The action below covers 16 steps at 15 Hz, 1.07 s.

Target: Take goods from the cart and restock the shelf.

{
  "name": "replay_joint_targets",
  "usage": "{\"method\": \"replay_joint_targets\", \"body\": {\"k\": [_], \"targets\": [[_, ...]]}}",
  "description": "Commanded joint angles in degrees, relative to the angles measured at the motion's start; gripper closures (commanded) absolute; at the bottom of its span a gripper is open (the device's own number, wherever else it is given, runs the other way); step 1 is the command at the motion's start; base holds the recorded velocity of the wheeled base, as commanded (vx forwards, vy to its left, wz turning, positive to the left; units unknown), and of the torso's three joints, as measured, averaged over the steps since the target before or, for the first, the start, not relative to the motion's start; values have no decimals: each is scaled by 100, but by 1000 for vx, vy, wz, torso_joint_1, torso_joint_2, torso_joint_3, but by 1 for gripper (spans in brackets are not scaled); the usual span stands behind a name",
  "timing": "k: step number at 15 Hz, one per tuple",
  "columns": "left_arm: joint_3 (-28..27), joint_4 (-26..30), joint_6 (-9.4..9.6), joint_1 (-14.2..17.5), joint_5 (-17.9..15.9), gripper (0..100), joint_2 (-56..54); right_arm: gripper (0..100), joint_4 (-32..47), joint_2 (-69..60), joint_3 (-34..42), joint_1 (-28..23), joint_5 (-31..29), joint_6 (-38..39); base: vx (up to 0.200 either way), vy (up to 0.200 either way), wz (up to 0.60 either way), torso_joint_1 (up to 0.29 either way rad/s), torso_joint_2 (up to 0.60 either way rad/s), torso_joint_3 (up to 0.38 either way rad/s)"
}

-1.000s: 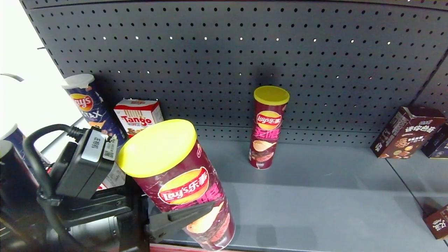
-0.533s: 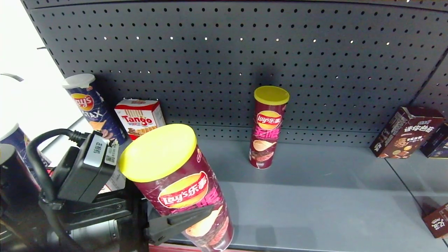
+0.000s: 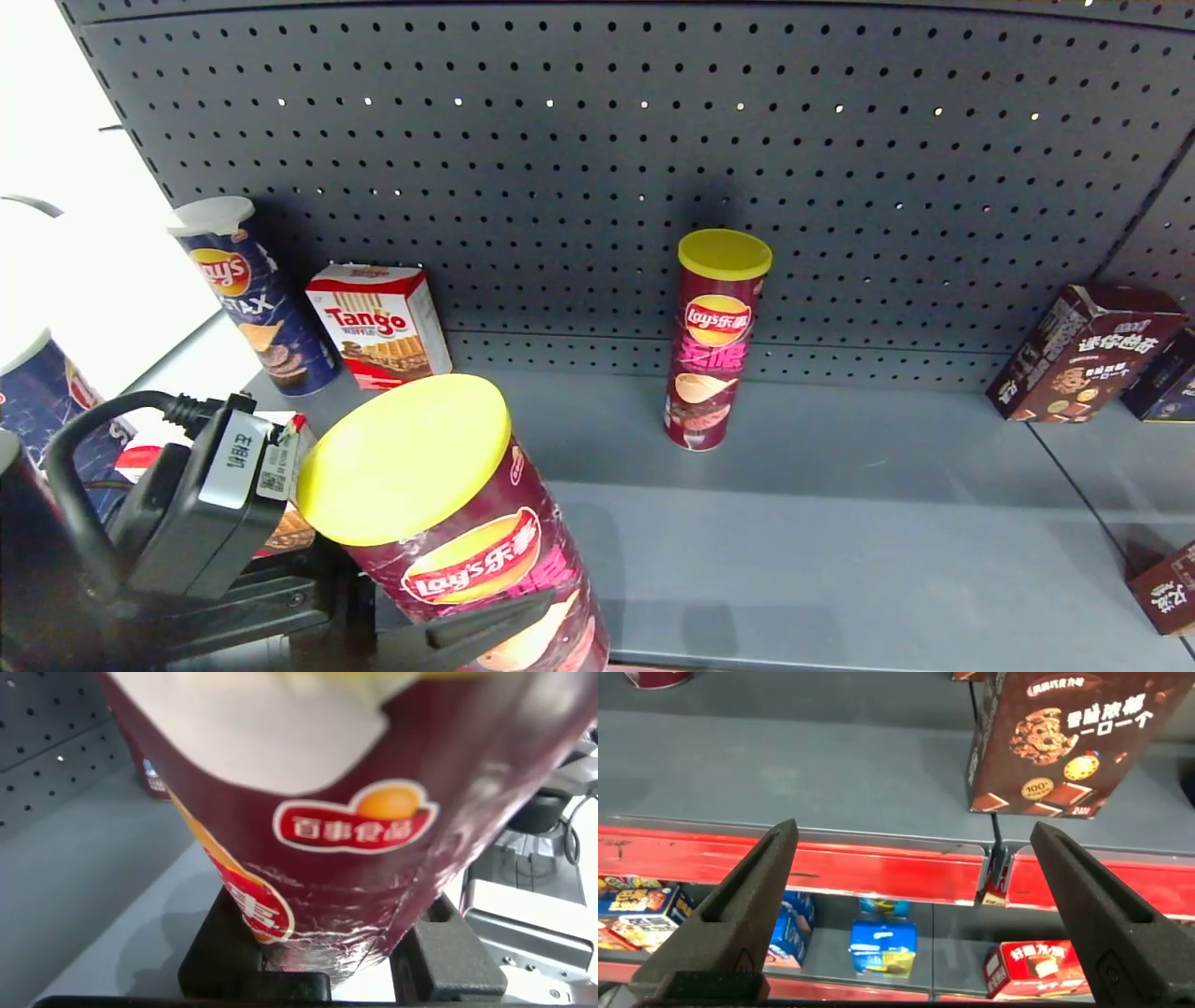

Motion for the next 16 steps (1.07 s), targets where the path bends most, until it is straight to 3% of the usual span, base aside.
{"method": "replay_joint_targets", "body": {"k": [1,2,4,5,7,9,12,14,16], "targets": [[-39,2,1,23,23,100,-77,0,-9,-9,-13,0,22,-63,0,0,0,0,0,0],[-65,11,-17,50,32,100,-121,0,-1,43,-57,18,74,-133,0,0,0,0,0,0],[-30,20,-43,67,14,100,-148,0,52,1283,-1507,0,962,-168,0,0,0,0,0,0],[-30,20,-43,67,14,100,-148,0,52,1283,-1507,0,962,-168,0,0,0,0,0,0],[-83,-33,-52,111,-21,100,72,0,-36,2161,-2298,53,1771,-520,0,0,0,0,0,0],[-109,-33,-43,111,-30,100,134,0,-71,2909,-2597,114,1955,-528,0,0,0,0,0,0],[-144,-33,-61,111,-47,100,151,0,-264,3700,-2737,826,2175,-810,0,0,0,0,0,0],[-100,-33,-61,120,-118,100,142,0,-1073,4315,-2676,1547,2324,-845,0,0,0,0,0,0],[-118,-33,-61,120,-241,100,134,0,-1214,4701,-2834,2136,2298,-871,0,0,0,0,0,0]]}}
